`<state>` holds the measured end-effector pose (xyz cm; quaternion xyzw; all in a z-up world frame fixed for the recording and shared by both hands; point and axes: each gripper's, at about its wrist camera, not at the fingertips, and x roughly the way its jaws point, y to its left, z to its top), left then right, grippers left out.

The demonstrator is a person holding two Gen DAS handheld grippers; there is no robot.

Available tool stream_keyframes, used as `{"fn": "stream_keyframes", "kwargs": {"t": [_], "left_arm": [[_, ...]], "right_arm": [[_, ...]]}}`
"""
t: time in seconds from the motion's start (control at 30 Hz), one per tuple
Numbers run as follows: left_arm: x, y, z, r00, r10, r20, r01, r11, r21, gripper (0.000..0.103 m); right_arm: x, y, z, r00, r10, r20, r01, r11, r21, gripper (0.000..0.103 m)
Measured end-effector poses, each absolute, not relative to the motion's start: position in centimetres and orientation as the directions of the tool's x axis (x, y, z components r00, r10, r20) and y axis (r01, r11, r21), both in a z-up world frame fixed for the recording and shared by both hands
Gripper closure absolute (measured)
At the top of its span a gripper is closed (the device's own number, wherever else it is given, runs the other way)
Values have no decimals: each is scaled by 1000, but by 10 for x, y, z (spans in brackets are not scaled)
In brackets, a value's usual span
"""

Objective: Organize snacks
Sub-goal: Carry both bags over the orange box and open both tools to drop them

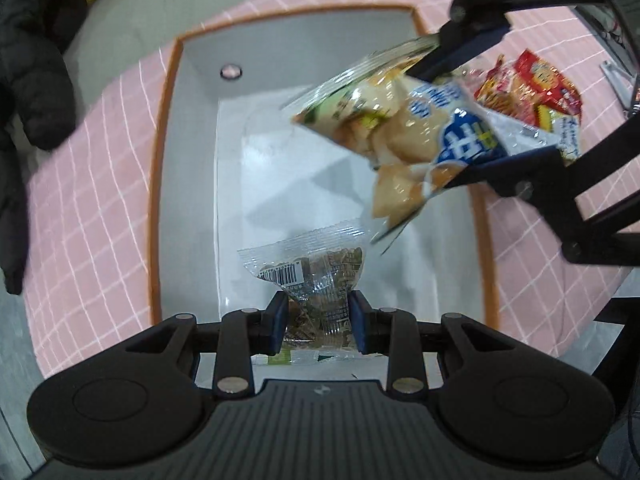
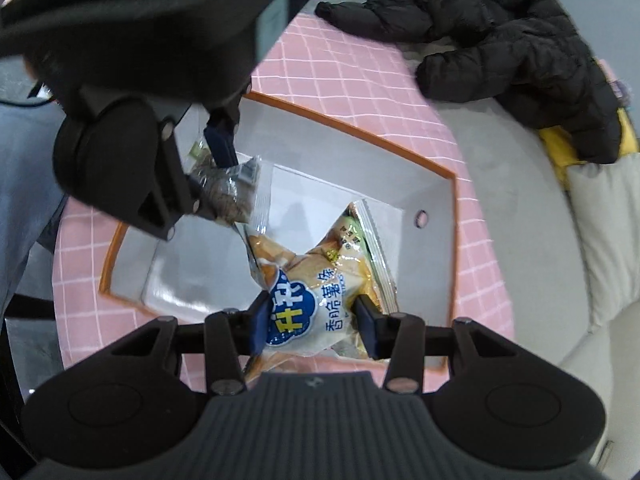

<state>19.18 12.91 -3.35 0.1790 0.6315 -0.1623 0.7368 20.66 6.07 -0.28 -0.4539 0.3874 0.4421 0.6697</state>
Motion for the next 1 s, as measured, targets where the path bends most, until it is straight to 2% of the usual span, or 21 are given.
{"fn": "stream_keyframes", "kwargs": {"t": [0.4, 0.7, 0.73, 0.83, 0.9, 1.0], "left_arm": [[211, 137, -89, 41, 37, -998, 457, 888, 52, 67], [207, 138, -102, 10, 74, -997, 452, 889, 71, 65], [206, 138, -102, 17, 83, -996, 452, 888, 82, 63], [199, 140, -96, 38, 69, -997, 450, 890, 79, 47], [199, 138, -89, 61, 75, -995, 451, 888, 94, 42], [191, 135, -75, 95, 82, -992, 437, 892, 116, 40]], "right_arm": [[241, 87, -72, 126, 226, -966, -968, 241, -70, 61], [241, 92, -83, 106, 191, -976, -957, 286, -48, 59], [240, 93, -82, 110, 191, -975, -955, 291, -51, 57], [236, 94, -77, 125, 188, -974, -953, 296, -65, 37], [236, 98, -75, 144, 186, -972, -954, 288, -86, 35], [230, 97, -61, 191, 188, -963, -946, 298, -129, 31]]}}
